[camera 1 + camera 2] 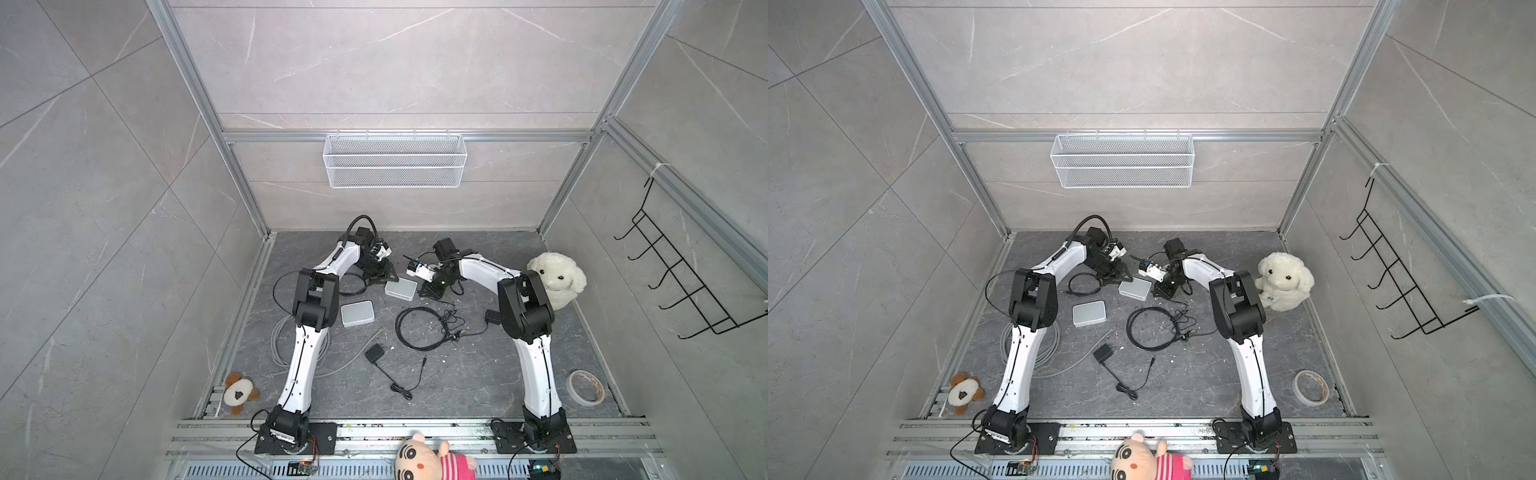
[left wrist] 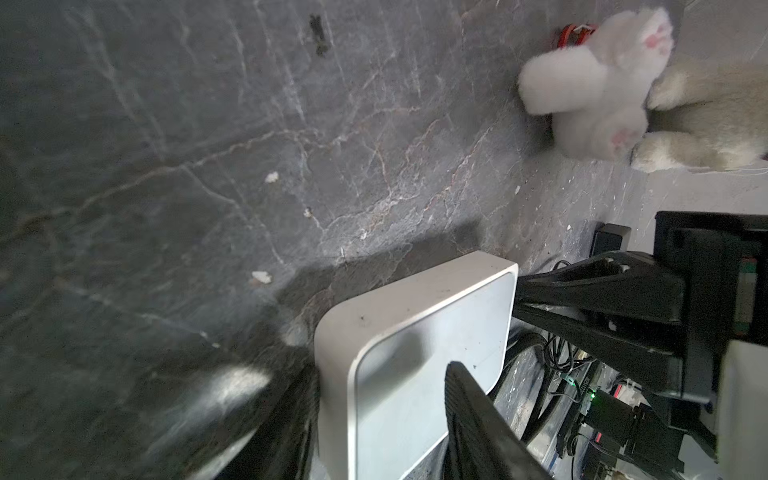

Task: Insert the plug into the switch port

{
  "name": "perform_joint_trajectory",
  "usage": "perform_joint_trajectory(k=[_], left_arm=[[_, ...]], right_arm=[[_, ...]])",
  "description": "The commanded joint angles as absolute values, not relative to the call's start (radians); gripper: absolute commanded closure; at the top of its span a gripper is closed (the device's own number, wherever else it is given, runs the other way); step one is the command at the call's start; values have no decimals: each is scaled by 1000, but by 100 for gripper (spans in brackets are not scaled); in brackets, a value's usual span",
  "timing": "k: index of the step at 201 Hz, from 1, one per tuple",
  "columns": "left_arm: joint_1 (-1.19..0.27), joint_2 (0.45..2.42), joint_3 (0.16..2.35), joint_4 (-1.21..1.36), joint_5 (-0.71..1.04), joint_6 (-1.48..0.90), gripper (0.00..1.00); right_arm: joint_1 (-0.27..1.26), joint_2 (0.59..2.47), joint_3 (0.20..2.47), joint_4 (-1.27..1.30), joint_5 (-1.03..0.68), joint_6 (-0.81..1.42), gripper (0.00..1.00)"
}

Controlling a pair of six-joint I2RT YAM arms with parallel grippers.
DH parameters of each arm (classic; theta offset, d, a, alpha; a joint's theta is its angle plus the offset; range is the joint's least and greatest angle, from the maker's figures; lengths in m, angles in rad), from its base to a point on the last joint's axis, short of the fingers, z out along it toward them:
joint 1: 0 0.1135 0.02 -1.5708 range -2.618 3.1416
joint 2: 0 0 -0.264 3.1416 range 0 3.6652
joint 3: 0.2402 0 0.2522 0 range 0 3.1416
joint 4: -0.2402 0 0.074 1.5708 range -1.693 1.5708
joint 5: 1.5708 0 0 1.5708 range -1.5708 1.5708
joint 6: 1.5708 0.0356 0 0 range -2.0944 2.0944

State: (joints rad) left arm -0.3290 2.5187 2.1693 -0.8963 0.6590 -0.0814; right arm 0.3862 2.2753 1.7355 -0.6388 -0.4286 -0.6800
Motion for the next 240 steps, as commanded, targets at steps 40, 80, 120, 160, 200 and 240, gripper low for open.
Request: perform_joint_trajectory(k=[40, 80, 120, 160, 200, 240], left_arm=[[-342, 2559, 2200, -986, 693, 0, 49], [-342, 2584, 2240, -1041, 687, 57, 48], [-341, 2589, 2240, -1040, 696, 58, 49], [-342, 2586, 2244, -1028, 714, 55, 50], [-348, 2588, 2246, -1017, 736, 64, 51], [-360, 2589, 2248, -1002, 720, 72, 52]], right_arm=[[409, 2197, 1701, -559, -412, -631, 89], [432, 2192, 1717, -541, -405, -661, 89], [449, 2207, 1753, -541, -414, -650, 89], [460, 2217, 1761, -525, -381, -641, 89], [481, 2236, 1779, -533, -355, -669, 90], [499, 2247, 1788, -538, -344, -687, 90]])
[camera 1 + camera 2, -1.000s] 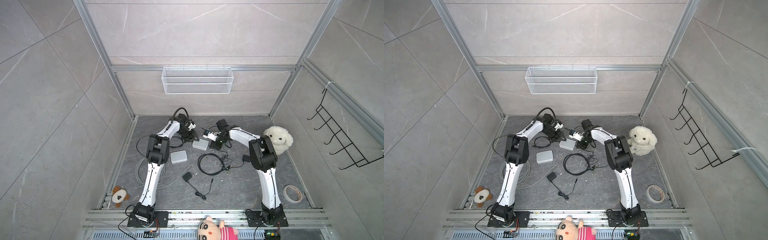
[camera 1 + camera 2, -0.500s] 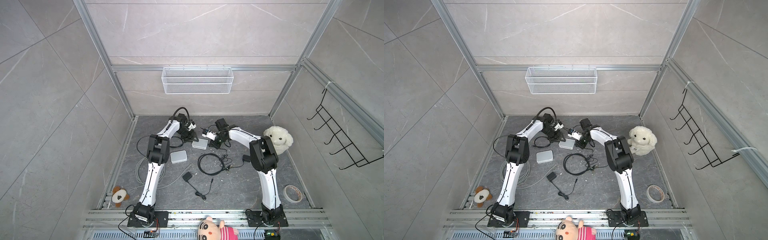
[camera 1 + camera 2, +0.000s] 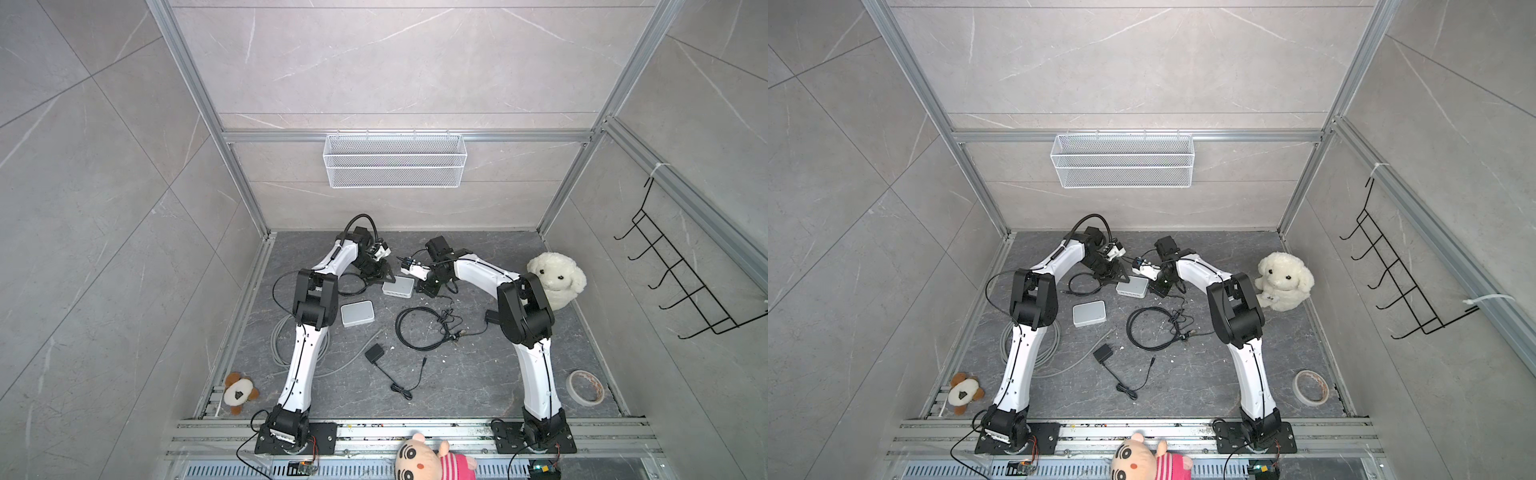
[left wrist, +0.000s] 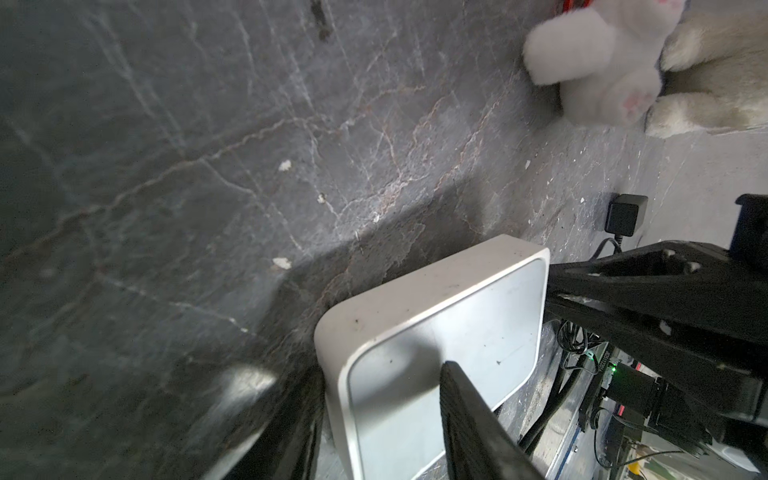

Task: Insert the plug into the switch port
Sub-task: 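Release the router and withdraw the left gripper while right gripper holds plug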

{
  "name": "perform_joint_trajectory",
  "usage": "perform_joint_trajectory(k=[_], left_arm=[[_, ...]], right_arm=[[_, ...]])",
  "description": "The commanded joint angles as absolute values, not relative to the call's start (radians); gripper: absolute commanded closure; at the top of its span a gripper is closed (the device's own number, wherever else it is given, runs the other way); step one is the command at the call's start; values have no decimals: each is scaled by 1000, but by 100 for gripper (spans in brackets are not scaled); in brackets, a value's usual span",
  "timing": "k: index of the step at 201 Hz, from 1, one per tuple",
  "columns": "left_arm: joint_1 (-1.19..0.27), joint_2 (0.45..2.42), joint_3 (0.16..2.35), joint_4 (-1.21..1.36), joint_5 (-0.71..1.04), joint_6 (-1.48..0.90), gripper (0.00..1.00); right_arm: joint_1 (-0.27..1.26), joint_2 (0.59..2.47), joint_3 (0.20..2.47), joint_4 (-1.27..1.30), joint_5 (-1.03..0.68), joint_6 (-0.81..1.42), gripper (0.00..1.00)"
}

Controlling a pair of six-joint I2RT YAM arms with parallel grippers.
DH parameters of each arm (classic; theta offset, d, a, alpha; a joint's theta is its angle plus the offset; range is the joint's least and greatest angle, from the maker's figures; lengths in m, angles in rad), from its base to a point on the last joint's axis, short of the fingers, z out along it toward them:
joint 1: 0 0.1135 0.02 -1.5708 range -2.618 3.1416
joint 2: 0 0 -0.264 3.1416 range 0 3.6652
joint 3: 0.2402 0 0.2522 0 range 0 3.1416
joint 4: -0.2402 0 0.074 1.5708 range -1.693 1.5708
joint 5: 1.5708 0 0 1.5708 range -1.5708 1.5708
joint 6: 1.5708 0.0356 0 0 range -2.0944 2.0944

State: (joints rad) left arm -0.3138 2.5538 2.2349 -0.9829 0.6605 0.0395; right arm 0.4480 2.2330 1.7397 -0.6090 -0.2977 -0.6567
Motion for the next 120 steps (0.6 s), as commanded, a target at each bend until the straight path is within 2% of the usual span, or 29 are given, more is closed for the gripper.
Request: perform_joint_trajectory(k=[1, 89, 120], left_arm=[[-360, 2589, 2248, -1001, 719, 72, 52], [-383, 2572, 2217, -983, 794, 57, 55], [-390, 2555, 2181, -982, 804, 57, 55]], right_arm=[[499, 2247, 1789, -539, -344, -688, 90], [512, 2251, 1776, -464, -240, -630, 90], [510, 2249, 1775, -448, -230, -606, 88]])
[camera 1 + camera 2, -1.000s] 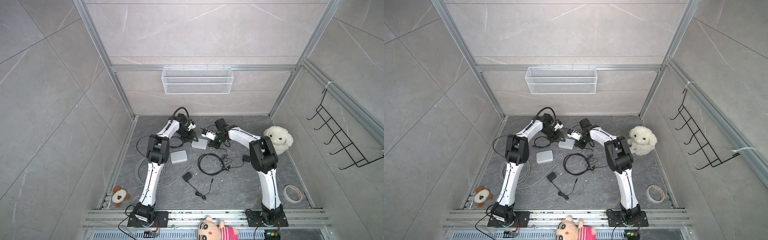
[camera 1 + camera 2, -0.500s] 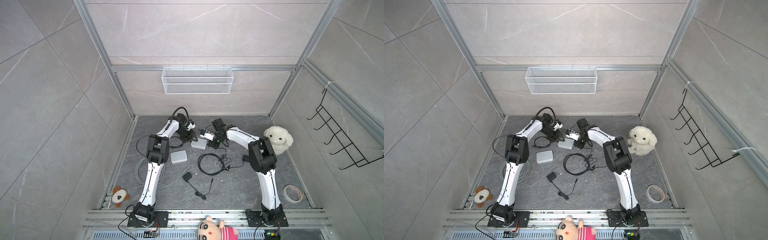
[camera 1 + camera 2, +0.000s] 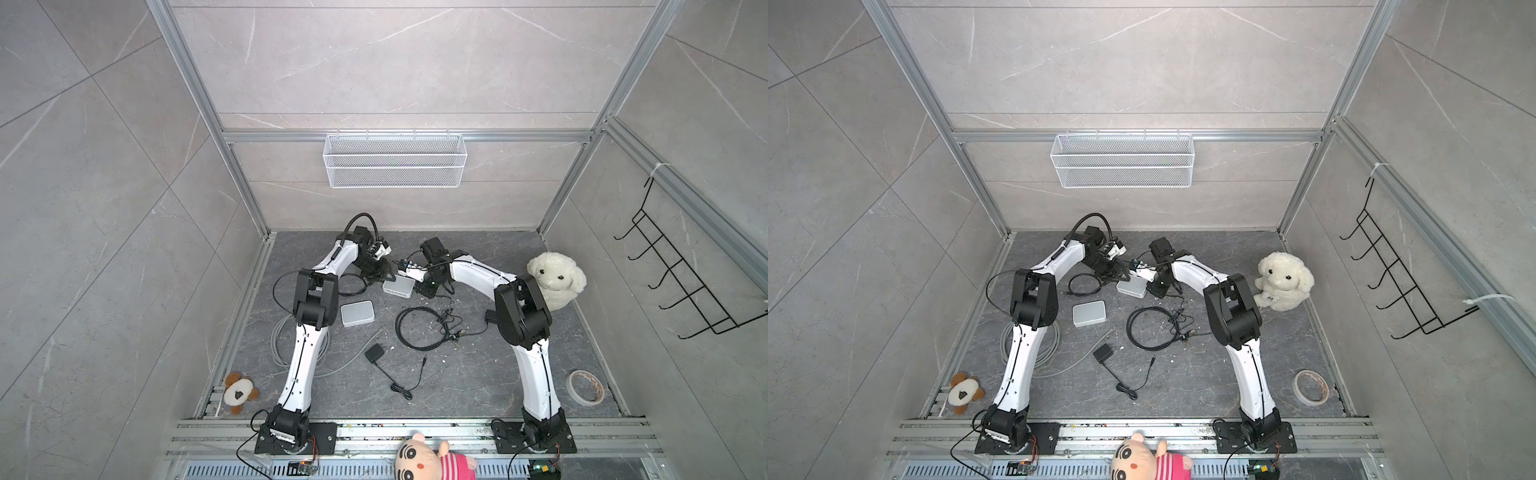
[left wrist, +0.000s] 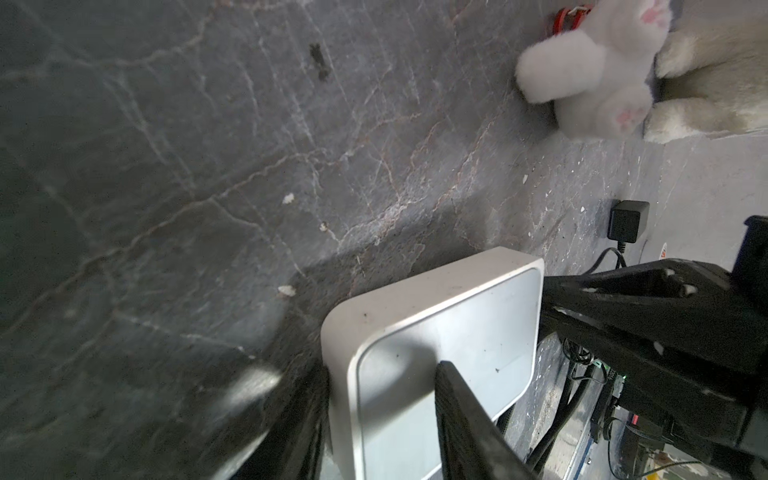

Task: Insert the plug into the switch port
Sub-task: 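Release the router and withdraw the left gripper while right gripper holds plug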

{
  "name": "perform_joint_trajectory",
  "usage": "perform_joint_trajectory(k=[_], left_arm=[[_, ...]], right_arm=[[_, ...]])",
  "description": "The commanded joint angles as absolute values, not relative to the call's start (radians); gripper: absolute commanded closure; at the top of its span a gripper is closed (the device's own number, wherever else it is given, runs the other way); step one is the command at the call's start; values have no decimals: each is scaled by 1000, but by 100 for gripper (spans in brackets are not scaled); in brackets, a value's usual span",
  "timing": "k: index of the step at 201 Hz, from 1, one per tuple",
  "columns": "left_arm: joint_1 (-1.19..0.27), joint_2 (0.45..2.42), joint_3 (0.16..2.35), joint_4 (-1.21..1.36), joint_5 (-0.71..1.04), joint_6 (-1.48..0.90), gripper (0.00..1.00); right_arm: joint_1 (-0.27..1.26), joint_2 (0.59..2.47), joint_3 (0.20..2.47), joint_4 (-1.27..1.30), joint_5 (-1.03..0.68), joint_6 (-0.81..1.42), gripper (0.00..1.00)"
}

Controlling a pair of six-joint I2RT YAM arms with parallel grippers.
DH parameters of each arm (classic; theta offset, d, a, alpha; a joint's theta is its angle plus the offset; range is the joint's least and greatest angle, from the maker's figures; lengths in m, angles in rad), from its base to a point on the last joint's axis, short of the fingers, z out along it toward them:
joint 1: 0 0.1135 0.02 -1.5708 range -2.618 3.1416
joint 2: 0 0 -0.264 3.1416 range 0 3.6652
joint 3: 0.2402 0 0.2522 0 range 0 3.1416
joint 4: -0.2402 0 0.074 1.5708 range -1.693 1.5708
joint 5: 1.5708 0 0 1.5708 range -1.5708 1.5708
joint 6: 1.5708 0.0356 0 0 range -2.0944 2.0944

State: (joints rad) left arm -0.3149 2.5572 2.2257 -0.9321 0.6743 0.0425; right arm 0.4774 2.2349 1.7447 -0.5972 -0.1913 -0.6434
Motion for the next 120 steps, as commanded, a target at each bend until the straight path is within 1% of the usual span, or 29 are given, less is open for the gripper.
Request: perform_joint_trajectory(k=[1, 24, 32, 45, 58, 65, 88, 120], left_arm=[[-389, 2554, 2180, -981, 801, 56, 55], [-381, 2545, 2185, -976, 730, 33, 54], [-375, 2542, 2187, -966, 681, 5, 53], [-362, 2536, 2198, -959, 580, -46, 52], [-349, 2528, 2208, -957, 549, -81, 52], [-343, 2517, 2205, -945, 538, -96, 52], [-339, 2483, 2205, -905, 548, -128, 50], [-331, 2460, 2240, -866, 593, -182, 48]], right_arm=[[510, 2249, 1774, -448, -231, -606, 87], [497, 2238, 1760, -450, -244, -591, 82], [490, 2235, 1764, -471, -255, -587, 77], [477, 2237, 1776, -522, -272, -605, 67], [462, 2246, 1809, -601, -265, -615, 58], [450, 2242, 1816, -632, -270, -618, 55], [397, 2202, 1796, -679, -303, -620, 48], [355, 2161, 1772, -656, -321, -589, 45]])
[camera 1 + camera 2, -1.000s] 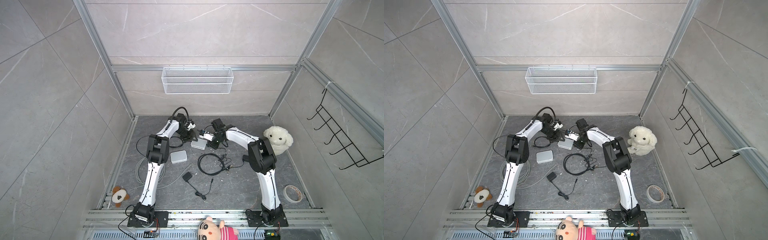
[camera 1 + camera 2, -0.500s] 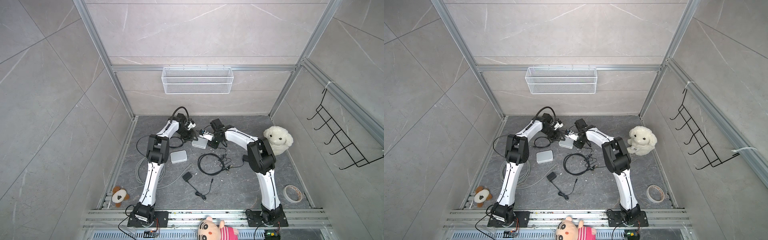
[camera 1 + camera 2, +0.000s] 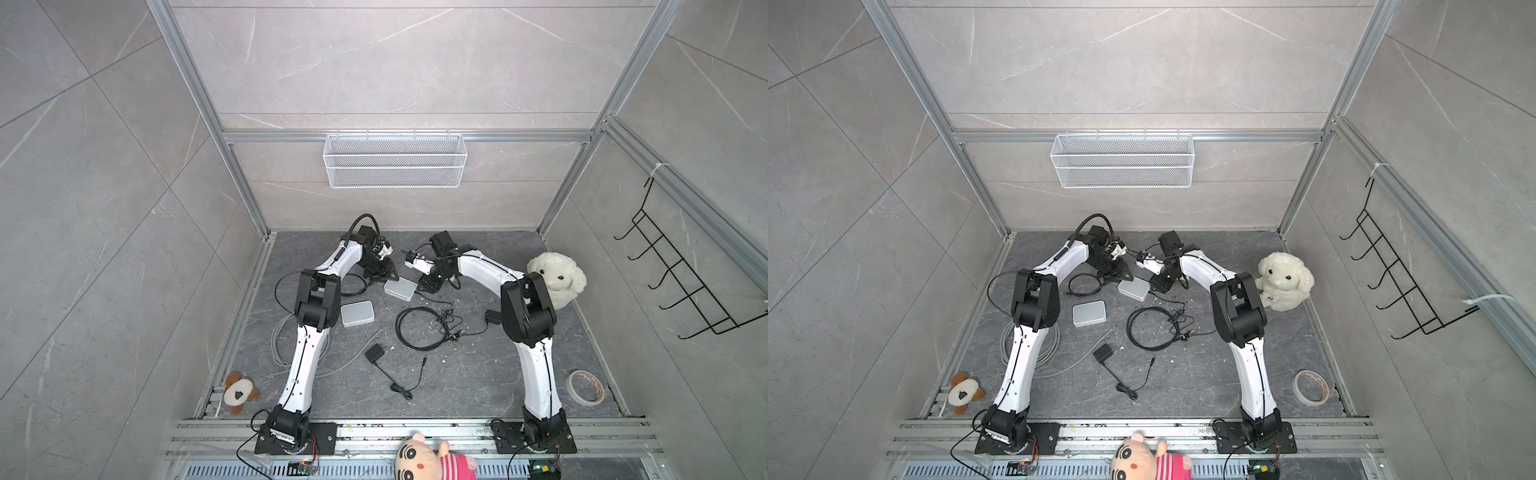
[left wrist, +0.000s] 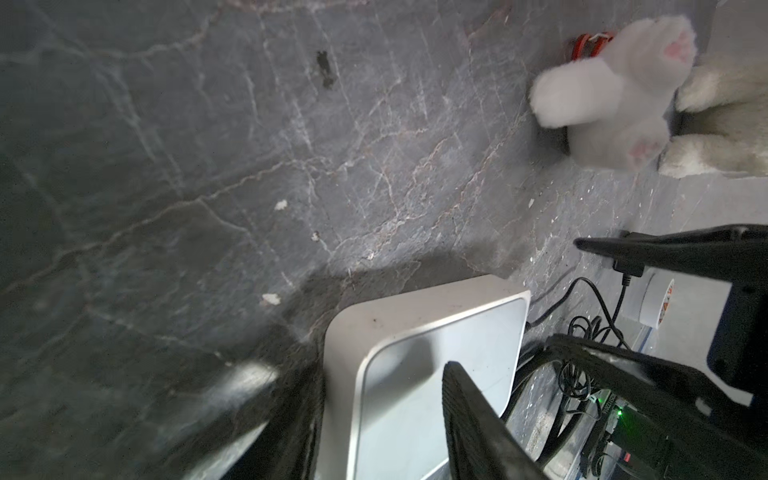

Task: Insert the plug into the switch port
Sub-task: 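Release the router and withdraw the left gripper while right gripper holds plug, then grasp the black ethernet cable's plug with the left gripper while right gripper opens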

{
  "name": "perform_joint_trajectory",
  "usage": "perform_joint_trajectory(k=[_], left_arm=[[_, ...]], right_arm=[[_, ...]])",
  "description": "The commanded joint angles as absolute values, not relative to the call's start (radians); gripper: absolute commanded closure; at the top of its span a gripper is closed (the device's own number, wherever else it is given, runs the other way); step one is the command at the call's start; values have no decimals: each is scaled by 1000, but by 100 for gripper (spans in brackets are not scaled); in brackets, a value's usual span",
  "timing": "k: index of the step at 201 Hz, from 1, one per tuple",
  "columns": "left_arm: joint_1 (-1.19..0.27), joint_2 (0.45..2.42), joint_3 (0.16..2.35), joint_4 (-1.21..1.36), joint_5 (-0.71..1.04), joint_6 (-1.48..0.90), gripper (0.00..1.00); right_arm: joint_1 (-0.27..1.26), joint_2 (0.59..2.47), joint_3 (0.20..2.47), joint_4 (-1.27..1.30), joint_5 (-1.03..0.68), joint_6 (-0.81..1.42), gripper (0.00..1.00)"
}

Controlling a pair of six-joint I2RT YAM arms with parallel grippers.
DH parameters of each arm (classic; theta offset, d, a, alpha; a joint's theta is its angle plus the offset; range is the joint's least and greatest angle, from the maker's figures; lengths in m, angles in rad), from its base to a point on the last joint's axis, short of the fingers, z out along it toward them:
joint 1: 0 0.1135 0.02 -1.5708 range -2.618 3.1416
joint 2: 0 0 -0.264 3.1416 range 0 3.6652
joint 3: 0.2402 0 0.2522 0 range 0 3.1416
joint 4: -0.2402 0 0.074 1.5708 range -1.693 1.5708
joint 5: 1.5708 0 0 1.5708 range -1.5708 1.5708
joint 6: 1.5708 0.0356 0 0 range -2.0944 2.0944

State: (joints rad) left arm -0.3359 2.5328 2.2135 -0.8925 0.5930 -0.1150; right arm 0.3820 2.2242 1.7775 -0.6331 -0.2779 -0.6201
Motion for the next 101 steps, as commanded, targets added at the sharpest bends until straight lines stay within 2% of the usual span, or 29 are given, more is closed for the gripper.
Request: perform_joint_trajectory(k=[1, 34, 67, 101], left_arm=[[-331, 2459, 2240, -865, 593, -185, 48], [-320, 2391, 2249, -843, 460, -207, 46], [-314, 2300, 2214, -917, 249, -54, 47], [-281, 2238, 2072, -948, 213, 115, 54]], right_arm=[[355, 2161, 1773, -657, -322, -588, 45], [356, 2190, 1841, -635, -395, -397, 42], [377, 2172, 1797, -512, -457, -253, 39], [392, 2145, 1740, -409, -489, -158, 40]])
